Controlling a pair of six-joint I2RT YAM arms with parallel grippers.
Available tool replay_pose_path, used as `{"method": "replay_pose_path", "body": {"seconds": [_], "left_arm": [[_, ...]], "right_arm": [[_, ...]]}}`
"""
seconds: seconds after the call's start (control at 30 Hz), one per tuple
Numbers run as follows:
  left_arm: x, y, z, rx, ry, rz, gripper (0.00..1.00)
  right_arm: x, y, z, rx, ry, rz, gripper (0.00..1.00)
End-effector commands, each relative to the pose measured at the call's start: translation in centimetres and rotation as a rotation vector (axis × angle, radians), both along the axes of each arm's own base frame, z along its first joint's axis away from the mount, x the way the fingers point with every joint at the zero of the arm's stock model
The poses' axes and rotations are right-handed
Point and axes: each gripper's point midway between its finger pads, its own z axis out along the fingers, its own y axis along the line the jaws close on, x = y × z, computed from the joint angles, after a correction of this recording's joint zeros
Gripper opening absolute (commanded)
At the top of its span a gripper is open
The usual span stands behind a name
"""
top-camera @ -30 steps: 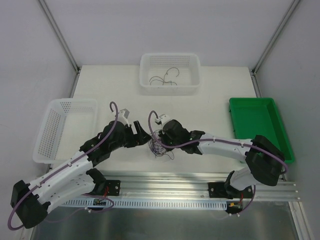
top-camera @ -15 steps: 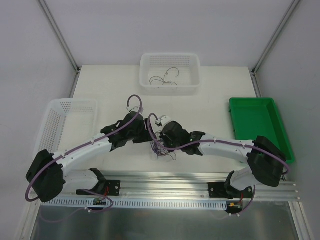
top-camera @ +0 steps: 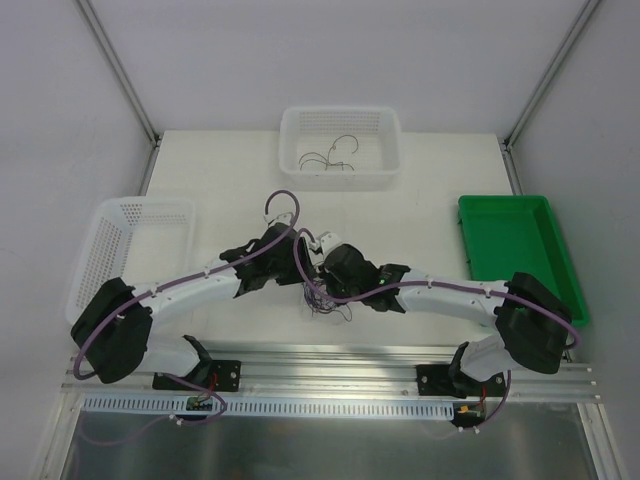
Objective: Untangle the cables
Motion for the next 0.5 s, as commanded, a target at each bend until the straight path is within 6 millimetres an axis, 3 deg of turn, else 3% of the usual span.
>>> {"method": "replay_pose_path", "body": {"seconds": [0.0,0.23,0.4,0.47], "left_arm": [[2.0,-1.6,1.8,-0.051,-0.066,0.034,0.41],[1.8,-2.5,1.0,-0.086,-0.042,0.023,0.38],[1.3,-1.7,-0.3,-0.058,-0.027,0.032,0.0],[1.2,-0.8,0.0,-0.042,-0.054,0.035,0.0]], "right_arm": [[0.4,1.2,2.4,0.061,-0.051,0.005,0.01],[0.4,1.0,2.5,0.058,-0.066,-0.004,0.01],[0.7,0.3,2.4,0.037,-0.08,-0.028,0.01],[1.0,-0.8,2.0,0.004,-0.096,-0.056,0.01]]}}
